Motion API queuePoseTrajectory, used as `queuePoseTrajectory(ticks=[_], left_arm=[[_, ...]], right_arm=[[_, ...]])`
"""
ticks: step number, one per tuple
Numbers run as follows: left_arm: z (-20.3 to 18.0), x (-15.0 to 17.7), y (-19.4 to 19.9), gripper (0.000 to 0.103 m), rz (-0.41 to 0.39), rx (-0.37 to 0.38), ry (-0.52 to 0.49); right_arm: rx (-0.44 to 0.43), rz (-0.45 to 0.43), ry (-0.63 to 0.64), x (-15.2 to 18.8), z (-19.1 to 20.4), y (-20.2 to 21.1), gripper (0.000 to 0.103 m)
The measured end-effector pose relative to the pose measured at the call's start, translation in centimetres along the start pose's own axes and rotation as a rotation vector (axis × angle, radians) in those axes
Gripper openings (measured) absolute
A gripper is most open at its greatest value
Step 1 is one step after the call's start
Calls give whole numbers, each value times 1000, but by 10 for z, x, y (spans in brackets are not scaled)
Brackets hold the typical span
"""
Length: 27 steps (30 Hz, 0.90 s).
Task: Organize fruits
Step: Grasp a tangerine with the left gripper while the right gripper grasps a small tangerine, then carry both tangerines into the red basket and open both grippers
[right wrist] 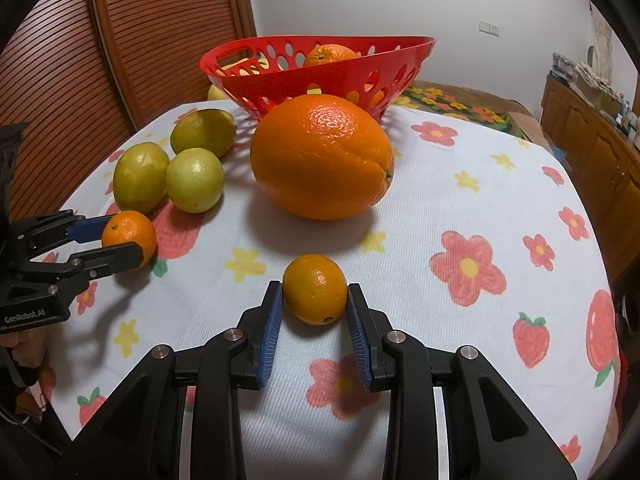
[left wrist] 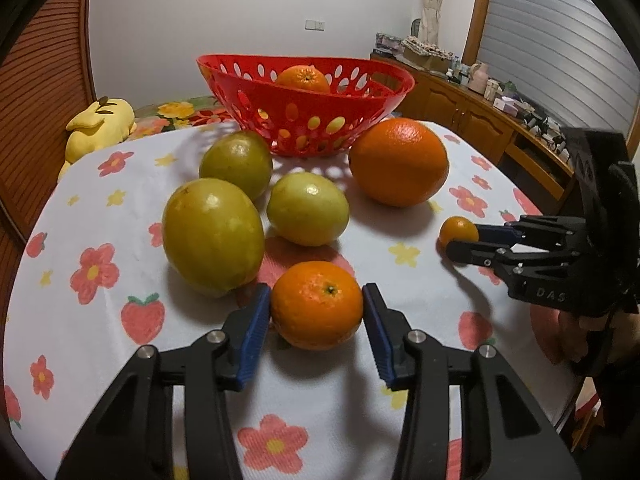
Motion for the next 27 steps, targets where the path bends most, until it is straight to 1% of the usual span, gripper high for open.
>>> queuePoseTrajectory(ticks=[7,14,19,27], left_arm=[[-2,-14,13,45,-43,5,-2],[-3,-38,22,45,-96,4,-3],[-4,-52,25,45,-123,5,-8],[-6,-73,26,45,-156,5,-14]], right_arm=[[-22,-13,-7,-1,-1,1,31],[-21,-38,14,-7,1,9,31],[-25,-69,19,-19,1,21,31],[-26,-131,43,-48,0,40,31]])
Point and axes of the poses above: each gripper's, at about its wrist camera, not at the fingertips, and y roughly against the way its jaws point, z to its left, x to its underside, the point moved 3 cm from there along -y, roughly the way its jaws point, and after that the axes turned 14 degrees about -z, right-handed, at the moved point
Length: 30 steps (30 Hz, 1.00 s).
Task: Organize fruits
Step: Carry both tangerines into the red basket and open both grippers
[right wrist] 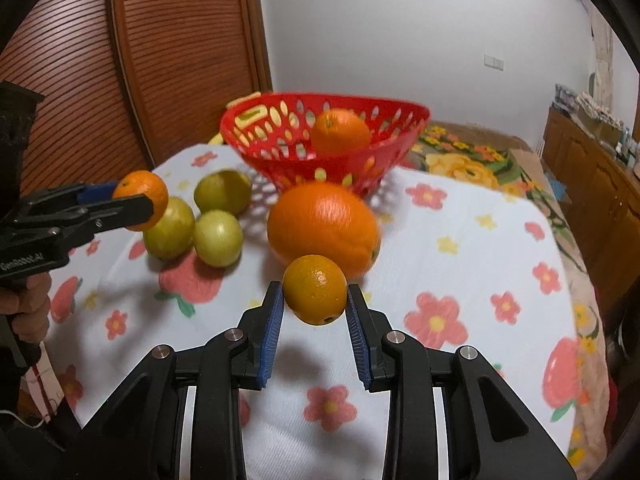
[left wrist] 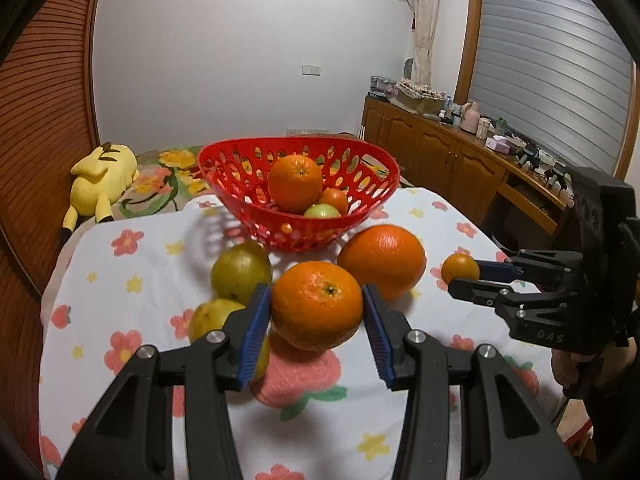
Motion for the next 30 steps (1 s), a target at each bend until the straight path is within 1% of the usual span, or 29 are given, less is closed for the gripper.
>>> queuePoseTrajectory(ticks=[7,13,21,30], left_arm=[[2,-11,-5,45,-13,-2,-13],[6,-26,-20,45,-21,-1,-21],[15,-42,-44,45,-18,-14,-33],[22,-52,-67,45,-8,-20,-31]], right_arm=[[-2,-25,29,-24,-3,1,31],[-6,-46,46,-43,-9,-7,31],[-9,-58,69,-73,-15,-32,31],[-20,-25,95,-82,-20,-67,31]])
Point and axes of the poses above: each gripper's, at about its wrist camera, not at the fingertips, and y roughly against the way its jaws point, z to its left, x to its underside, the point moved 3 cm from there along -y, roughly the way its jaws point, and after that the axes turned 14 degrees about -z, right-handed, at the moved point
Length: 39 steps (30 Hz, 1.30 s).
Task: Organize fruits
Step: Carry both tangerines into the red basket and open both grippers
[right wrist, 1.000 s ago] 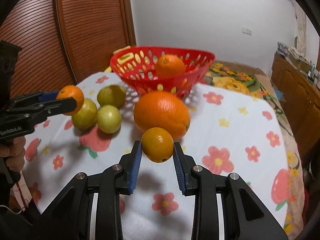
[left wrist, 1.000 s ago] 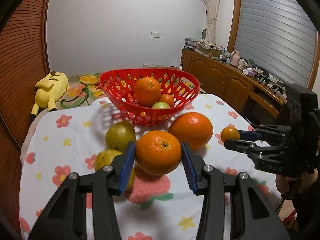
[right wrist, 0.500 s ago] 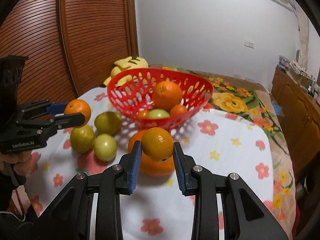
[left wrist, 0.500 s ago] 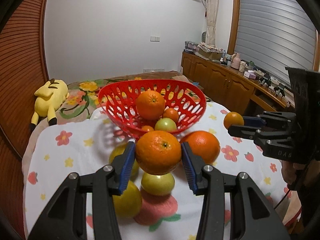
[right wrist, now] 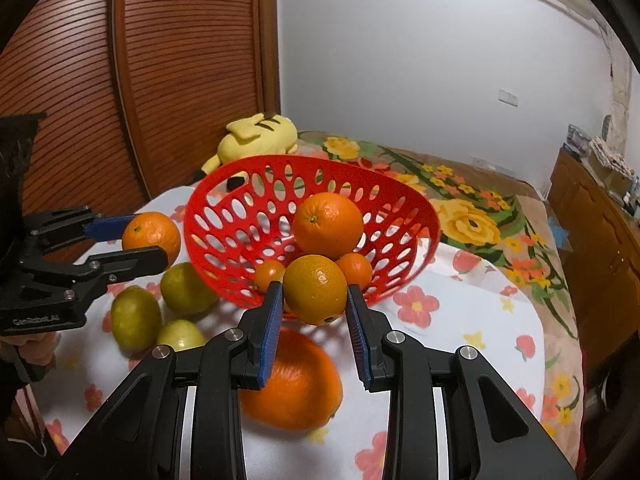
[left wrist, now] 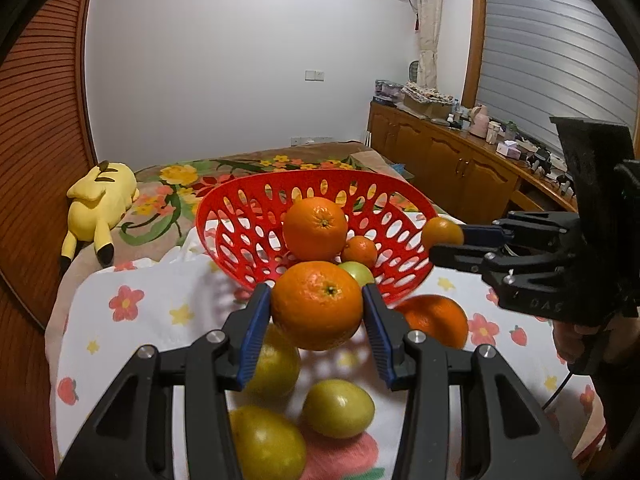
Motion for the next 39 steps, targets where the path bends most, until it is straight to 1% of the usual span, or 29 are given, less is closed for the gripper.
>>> queuePoseTrajectory(ticks=[9,15,24,29,30,31,32,39], left_arm=[[5,-13,-32,45,14,-9,-16],[10,-15,-52,45,39,-14,-5],[19,-10,-78,45,80,-30,-3],[19,-11,-81,46,81,-32,3],[18,-12,-80,48,76,-36,1],[18,-13,-79,55,67,-37,-3],[19,-14,-77,57,59,-39,-5],[18,-14,-58,58,45,-37,-5]], right_arm=[[-6,41,6,3,-5,-24,31],[-15,45,-20,1,-10,-32,32],[-18,20,-39,0,-13,-20,34],[-20,6,-33,-1,-9,-9,36],[-20,3,-32,0,-8,-7,36],[-20,2,-30,0,-7,-5,36],[-19,0,-28,1,-5,-3,36],[-14,12,-30,13,3,5,37]])
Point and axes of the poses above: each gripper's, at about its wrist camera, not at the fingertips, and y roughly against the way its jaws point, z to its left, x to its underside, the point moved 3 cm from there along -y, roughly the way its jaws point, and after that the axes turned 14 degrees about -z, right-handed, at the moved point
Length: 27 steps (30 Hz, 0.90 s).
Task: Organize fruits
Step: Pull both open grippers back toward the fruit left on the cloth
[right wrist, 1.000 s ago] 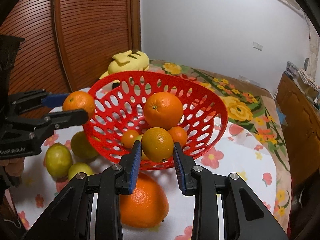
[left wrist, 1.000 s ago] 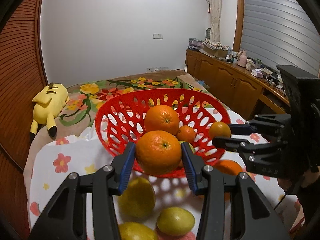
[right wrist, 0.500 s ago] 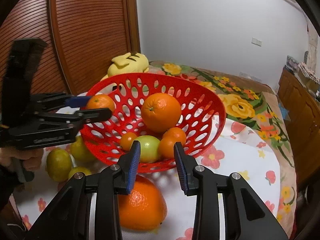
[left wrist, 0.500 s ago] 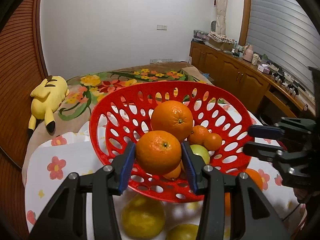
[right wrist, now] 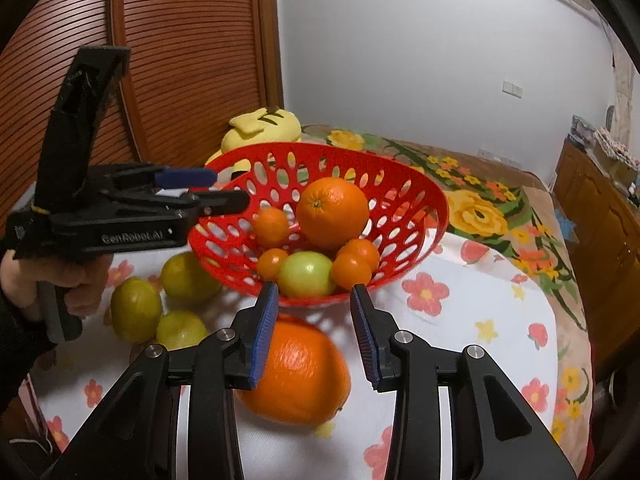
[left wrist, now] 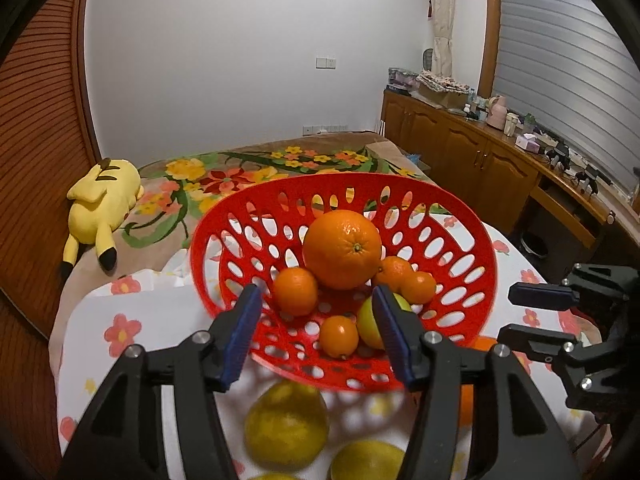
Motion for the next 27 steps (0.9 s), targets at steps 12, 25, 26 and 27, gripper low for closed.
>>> queuePoseTrajectory(ticks=[12,25,26,27], left_arm=[[3,27,54,64,-5,30,8],[10,60,78,67,21,30,23],[11,63,79,67,25,28,25],[12,65,79,67,29,25,28]], right_arm=[[-4,-2,-46,21,11,17,49],[22,-1,-64,31,13,15,68],[24,1,-63,32,13,14,68],[24,4,-63,32,13,13,69]])
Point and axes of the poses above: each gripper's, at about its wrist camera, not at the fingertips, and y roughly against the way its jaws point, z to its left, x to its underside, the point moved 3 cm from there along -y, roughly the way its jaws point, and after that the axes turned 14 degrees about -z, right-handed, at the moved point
